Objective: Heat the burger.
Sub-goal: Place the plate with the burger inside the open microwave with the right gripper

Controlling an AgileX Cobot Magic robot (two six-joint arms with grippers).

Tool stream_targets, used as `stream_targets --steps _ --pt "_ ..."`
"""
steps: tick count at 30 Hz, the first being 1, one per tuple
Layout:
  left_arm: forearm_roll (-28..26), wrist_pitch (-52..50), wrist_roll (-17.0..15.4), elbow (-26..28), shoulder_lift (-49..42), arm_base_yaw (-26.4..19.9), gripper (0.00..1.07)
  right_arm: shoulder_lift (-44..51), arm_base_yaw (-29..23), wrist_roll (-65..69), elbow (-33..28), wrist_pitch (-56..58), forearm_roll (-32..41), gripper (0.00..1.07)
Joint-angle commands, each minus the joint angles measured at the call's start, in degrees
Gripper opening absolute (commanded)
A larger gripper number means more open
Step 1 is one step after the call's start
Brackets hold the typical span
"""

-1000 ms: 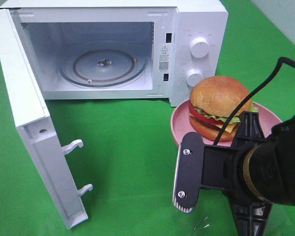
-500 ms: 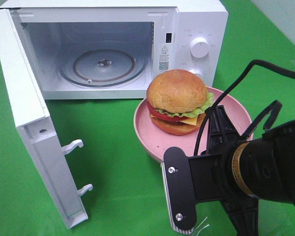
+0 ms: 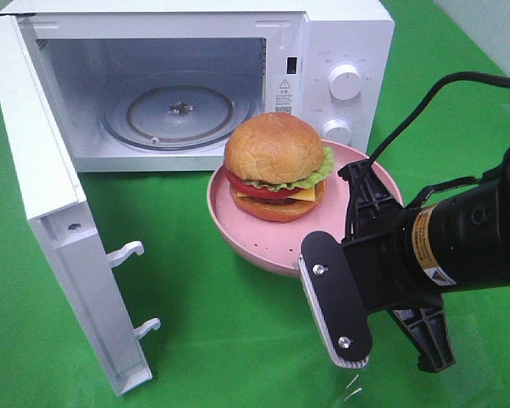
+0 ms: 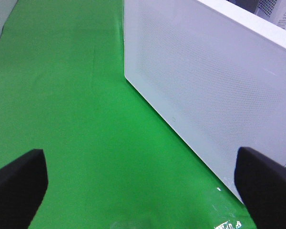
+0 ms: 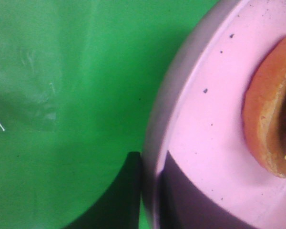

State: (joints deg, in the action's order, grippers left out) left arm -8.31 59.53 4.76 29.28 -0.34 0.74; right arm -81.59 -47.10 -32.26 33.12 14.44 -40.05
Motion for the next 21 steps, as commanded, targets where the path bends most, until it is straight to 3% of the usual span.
stream_targets --steps 1,3,5,8,10,12,15,17,21 --pt "-0.06 -0.23 -0.29 -0.11 -0.97 0.29 1.03 0.63 2.41 -9.51 0.4 -4.93 3.21 0.0" --pt "-0.06 -0.23 -0.29 -0.11 -0.97 0.29 1.03 0.63 3.21 -12.49 0.4 -5.33 5.33 0.0" --pt "-0.06 -0.23 -0.29 -0.11 -0.97 0.29 1.03 0.63 7.16 -26.36 0.4 -5.79 14.32 0.0" --pt "-0.06 -0.23 -0.29 -0.11 -0.97 0.29 1.03 0.63 7.91 -29.56 0.4 -5.79 16.21 0.0" --pt "-0.06 -0.23 -0.29 -0.11 -0.97 0.29 1.03 0.63 11.0 -40.16 0.4 -5.73 24.98 0.0" --pt "-0.06 -0.23 -0.29 -0.11 -0.97 0.29 1.03 0.63 12.15 -44.98 0.4 -5.61 28.25 0.0" --pt "-0.06 -0.23 -0.29 -0.11 -0.97 0.29 1.03 0.63 12.66 -47.67 0.4 -5.61 30.14 0.0" --pt "-0.06 -0.23 -0.29 -0.11 -0.97 0.29 1.03 0.63 13.29 -59.01 0.4 -6.07 38.79 0.0" --pt "-0.06 -0.23 -0.29 -0.11 -0.97 0.29 1.03 0.63 13.29 -64.86 0.4 -6.82 42.06 0.0"
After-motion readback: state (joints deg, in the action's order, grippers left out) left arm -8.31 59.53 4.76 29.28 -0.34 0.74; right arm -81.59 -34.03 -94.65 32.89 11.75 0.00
